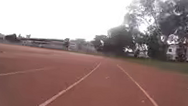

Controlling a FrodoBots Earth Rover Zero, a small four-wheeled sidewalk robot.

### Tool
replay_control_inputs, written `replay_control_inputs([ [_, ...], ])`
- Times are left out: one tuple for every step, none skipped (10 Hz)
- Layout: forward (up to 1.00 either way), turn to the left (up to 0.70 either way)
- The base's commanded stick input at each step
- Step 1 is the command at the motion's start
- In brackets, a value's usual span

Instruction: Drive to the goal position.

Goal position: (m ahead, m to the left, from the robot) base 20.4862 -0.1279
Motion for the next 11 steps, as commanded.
replay_control_inputs([
  [0.45,0.0],
  [0.45,0.0],
  [0.45,0.0],
  [0.45,0.0],
  [0.45,0.0],
  [0.45,0.0],
  [0.45,0.0],
  [0.0,0.0],
  [0.0,0.0],
  [0.0,0.0],
  [0.0,0.0],
])
